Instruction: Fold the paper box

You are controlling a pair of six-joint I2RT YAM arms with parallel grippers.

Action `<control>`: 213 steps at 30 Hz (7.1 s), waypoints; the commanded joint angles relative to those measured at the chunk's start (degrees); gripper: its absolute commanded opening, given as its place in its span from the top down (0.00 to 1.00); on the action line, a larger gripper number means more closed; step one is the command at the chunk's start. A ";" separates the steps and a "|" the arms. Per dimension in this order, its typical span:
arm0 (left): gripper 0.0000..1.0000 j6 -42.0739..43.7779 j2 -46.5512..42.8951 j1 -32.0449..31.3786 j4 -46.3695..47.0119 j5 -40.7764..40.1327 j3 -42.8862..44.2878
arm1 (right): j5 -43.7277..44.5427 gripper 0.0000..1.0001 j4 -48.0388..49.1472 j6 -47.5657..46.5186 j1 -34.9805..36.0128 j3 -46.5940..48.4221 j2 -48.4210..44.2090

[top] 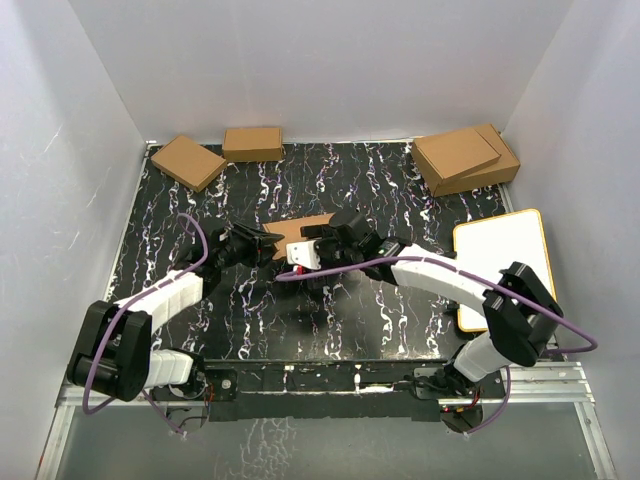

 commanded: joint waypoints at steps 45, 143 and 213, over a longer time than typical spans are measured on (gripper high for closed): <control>0.15 -1.23 -19.42 1.08 1.12 -3.57 -3.89 | 7.56 0.66 11.31 8.58 -1.73 1.96 1.26; 0.34 38.58 11.39 -1.01 -0.45 4.21 3.01 | -24.07 0.89 9.87 49.26 -24.68 -3.10 16.44; 0.07 50.39 -8.01 -3.72 -11.28 -6.81 -1.56 | -40.83 0.50 5.05 16.12 -16.85 -11.87 -0.19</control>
